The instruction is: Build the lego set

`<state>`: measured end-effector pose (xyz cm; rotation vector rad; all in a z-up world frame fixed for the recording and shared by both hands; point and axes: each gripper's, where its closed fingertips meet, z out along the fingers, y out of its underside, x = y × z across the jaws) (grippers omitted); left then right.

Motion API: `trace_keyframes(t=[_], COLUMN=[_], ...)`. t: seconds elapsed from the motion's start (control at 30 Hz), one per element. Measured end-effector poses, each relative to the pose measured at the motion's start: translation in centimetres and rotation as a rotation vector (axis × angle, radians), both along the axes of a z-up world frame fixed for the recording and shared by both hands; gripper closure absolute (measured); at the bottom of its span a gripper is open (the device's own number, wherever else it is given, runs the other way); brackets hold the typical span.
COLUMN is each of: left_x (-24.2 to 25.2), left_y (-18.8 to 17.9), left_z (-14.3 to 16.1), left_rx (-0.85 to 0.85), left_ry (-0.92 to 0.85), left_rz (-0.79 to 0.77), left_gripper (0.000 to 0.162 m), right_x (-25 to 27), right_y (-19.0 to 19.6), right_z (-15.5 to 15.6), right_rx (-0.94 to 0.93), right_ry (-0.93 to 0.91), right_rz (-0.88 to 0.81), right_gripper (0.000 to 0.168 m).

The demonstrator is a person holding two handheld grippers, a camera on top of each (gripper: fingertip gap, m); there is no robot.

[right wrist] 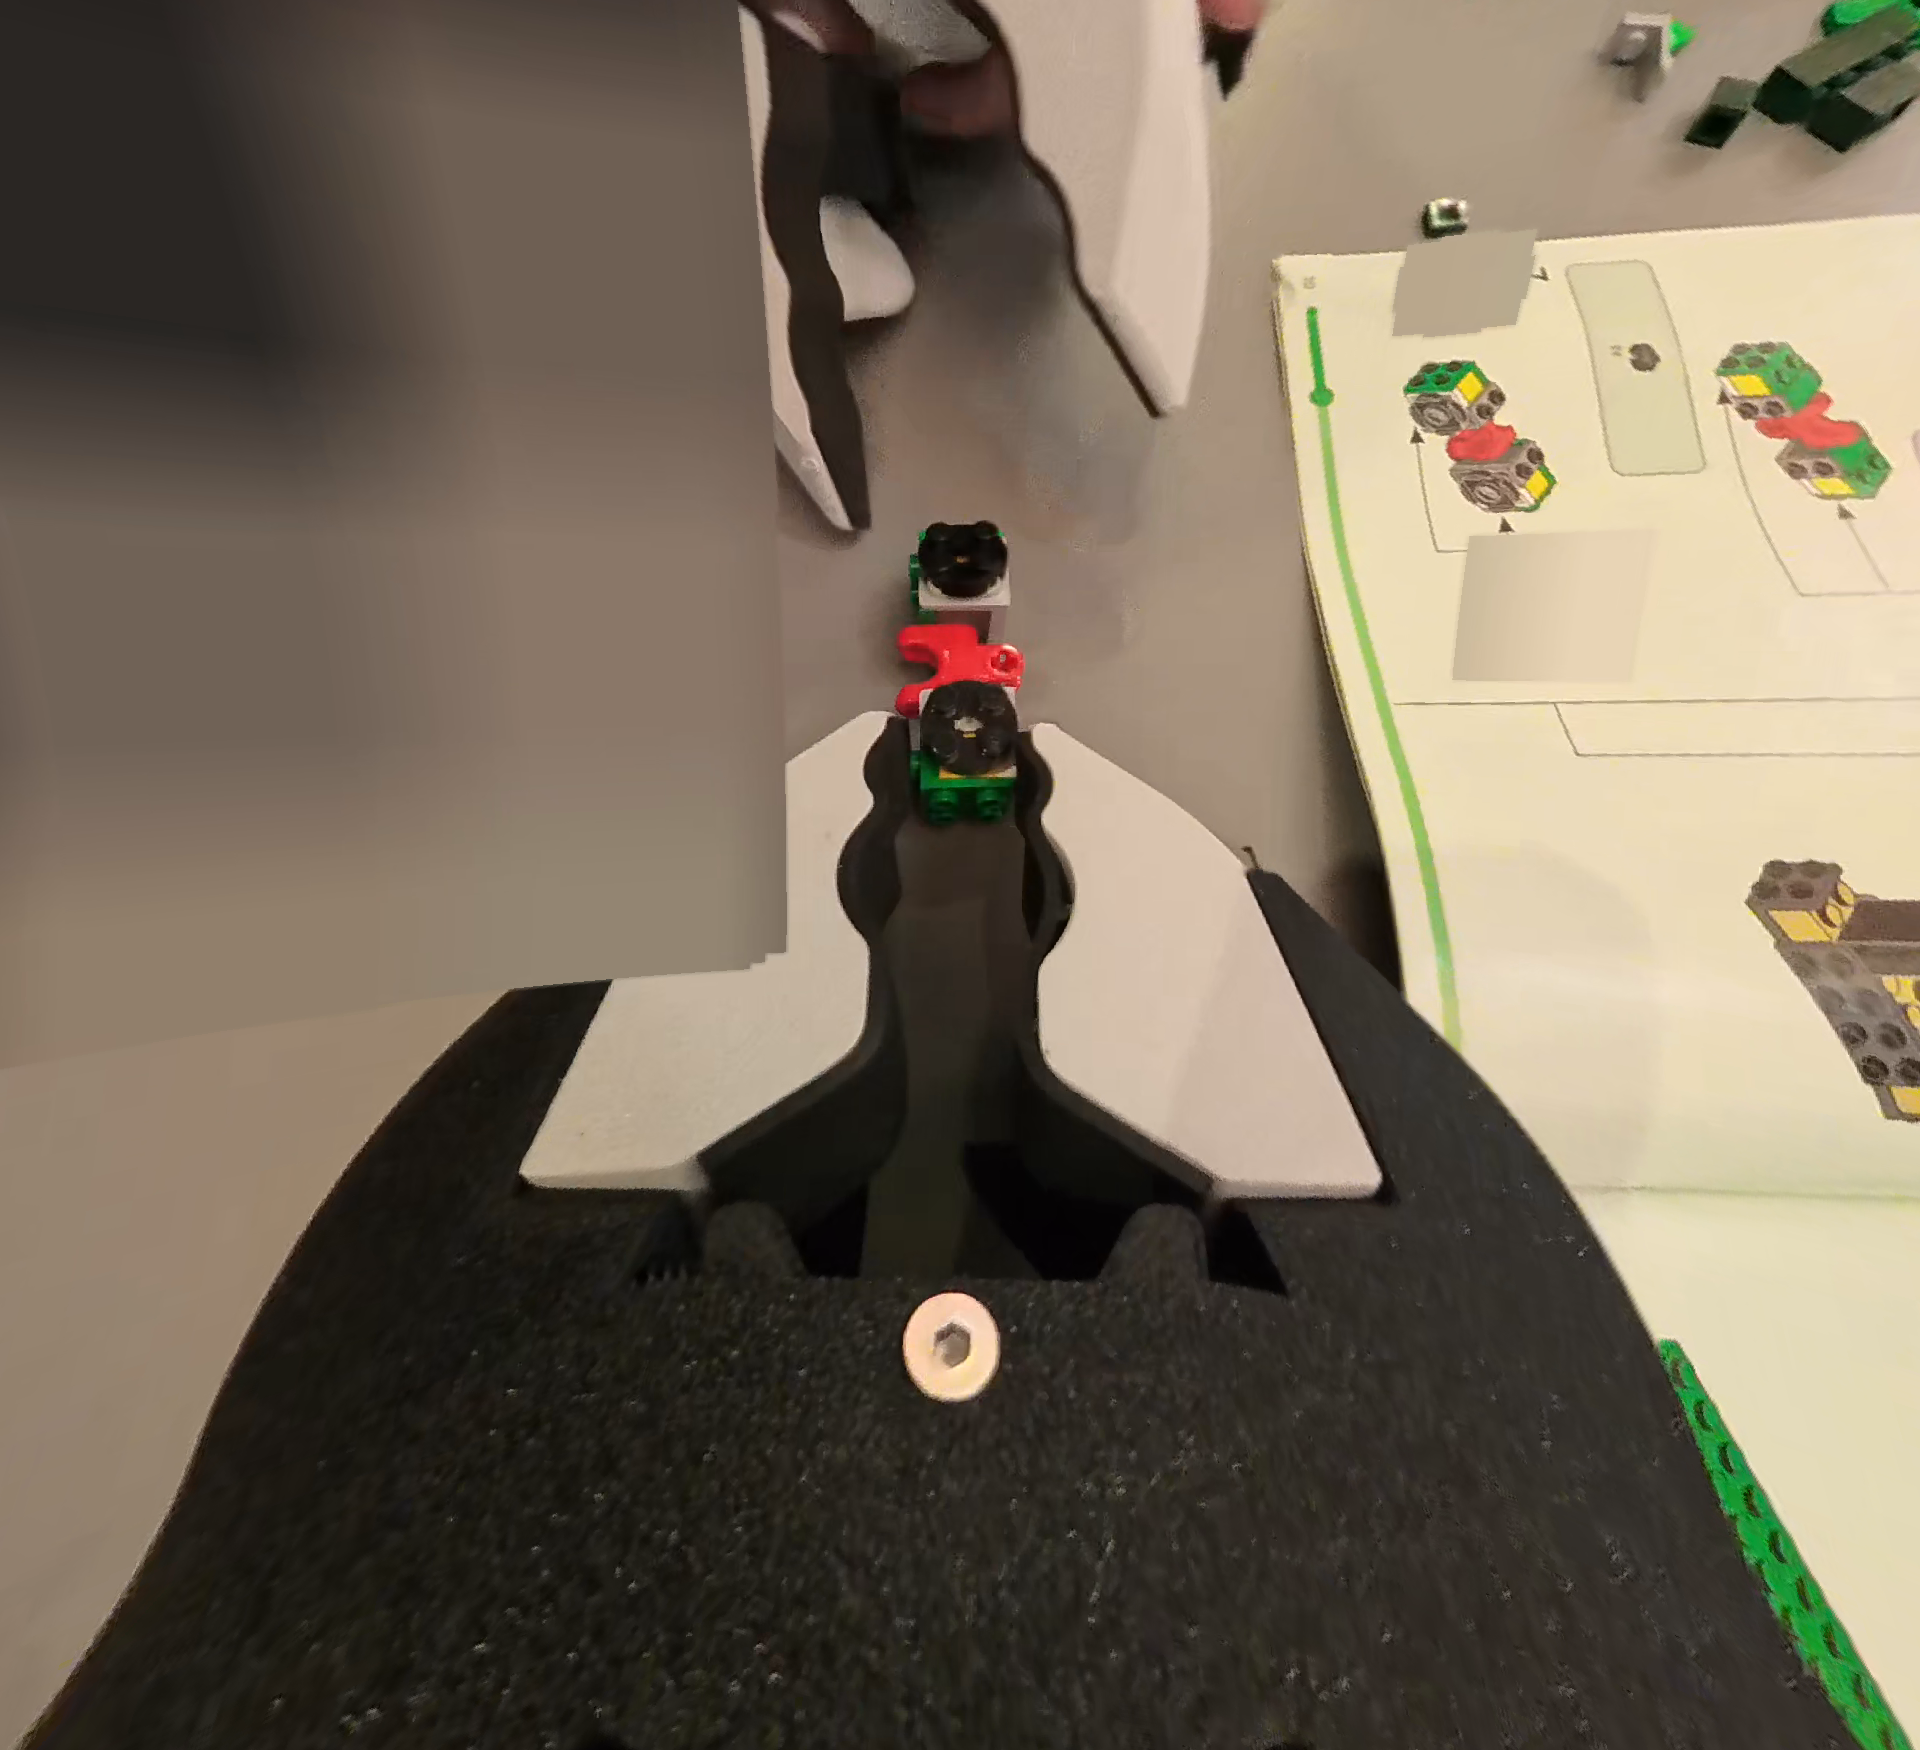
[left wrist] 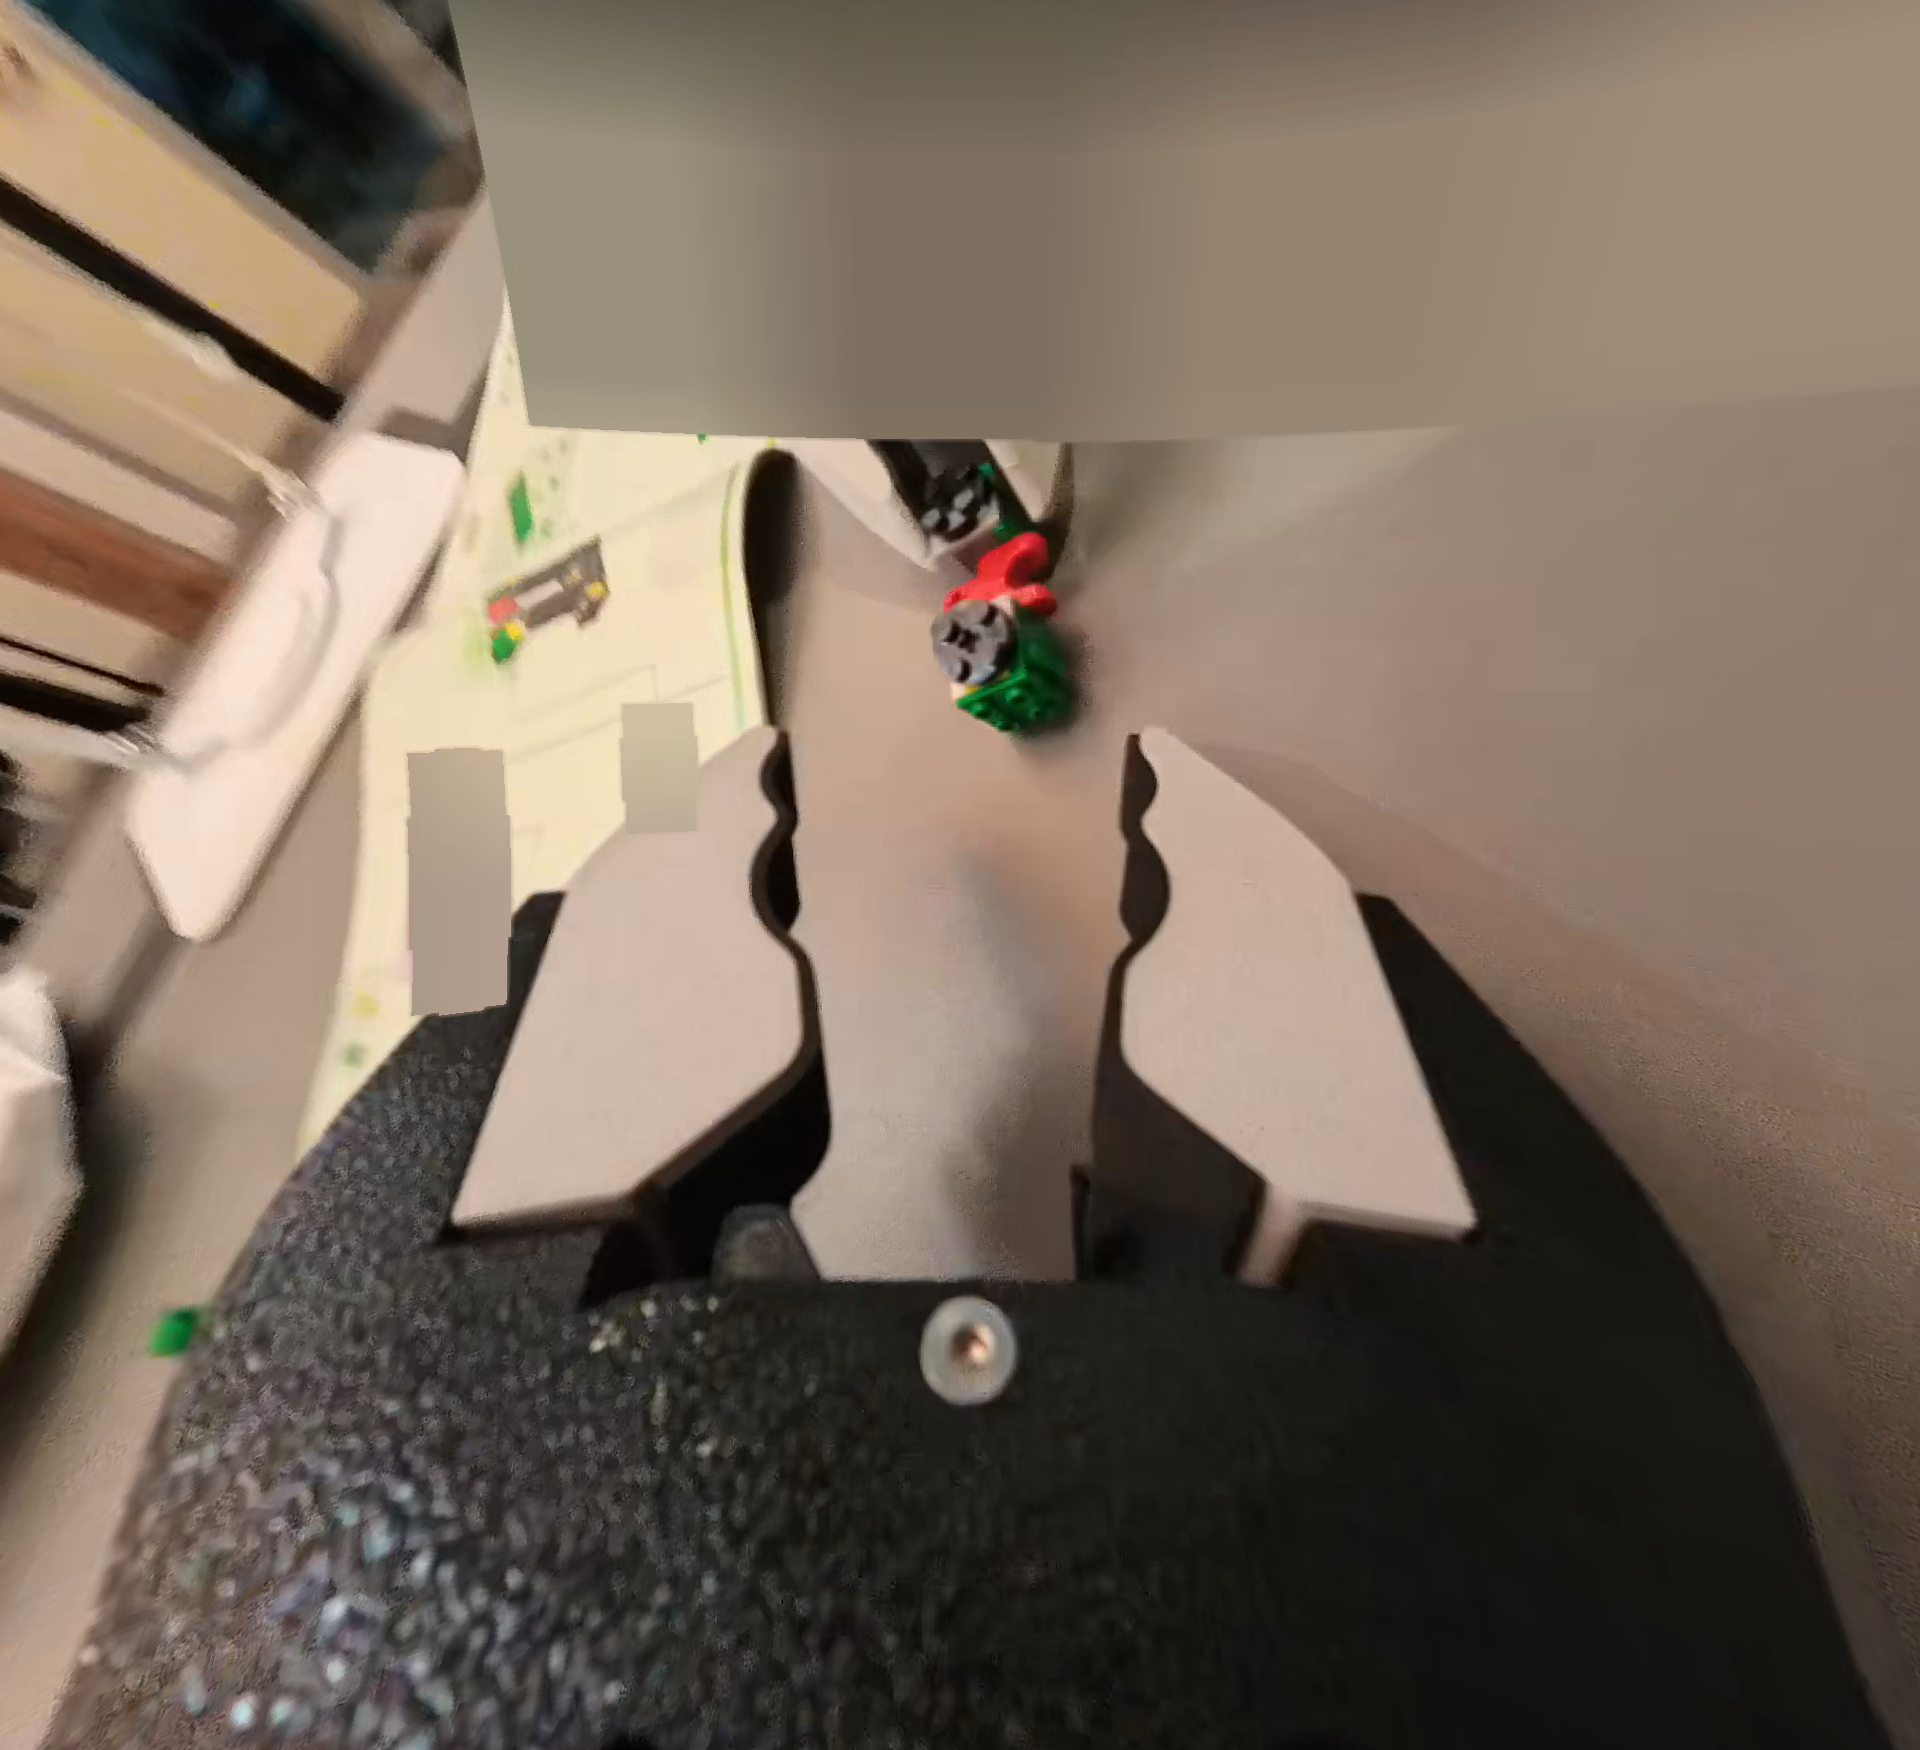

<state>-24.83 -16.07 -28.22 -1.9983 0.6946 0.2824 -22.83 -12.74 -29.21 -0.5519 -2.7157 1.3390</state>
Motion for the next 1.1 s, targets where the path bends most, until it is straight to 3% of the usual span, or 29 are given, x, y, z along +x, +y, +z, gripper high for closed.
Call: trace_keyframes(t=[0.1,0.2,0.33,0.43,0.63,1.1], left_x=[-0.2,-0.2,0.0,0.2,0.8,1.4], left_y=[-0.1,0.4,1.0,1.2,1.9,2.1], left_z=[0.2,0.5,1.0,1.2,1.5,1.8], left_rx=[0.079,0.150,0.197,0.220,0.274,0.315], left_ry=[0.236,0.363,0.337,0.342,0.433,0.467], left_rz=[-0.084,-0.123,-0.166,-0.197,-0.227,-0.259], left_gripper=[0.112,0.107,0.096,0.096,0.107,0.135], right_x=[-0.3,-0.4,-0.5,-0.7,-0.5,-0.2], right_y=[0.1,0.2,0.3,0.3,-0.2,-0.6], right_z=[0.1,0.2,0.7,1.3,2.2,2.5], right_rx=[-0.013,-0.022,-0.059,-0.102,-0.181,-0.222], right_ry=[-0.014,-0.018,-0.020,-0.031,-0.060,-0.111], right_rz=[-0.024,-0.033,-0.042,-0.057,-0.053,-0.047], right_gripper=[0.149,0.149,0.149,0.150,0.150,0.150])
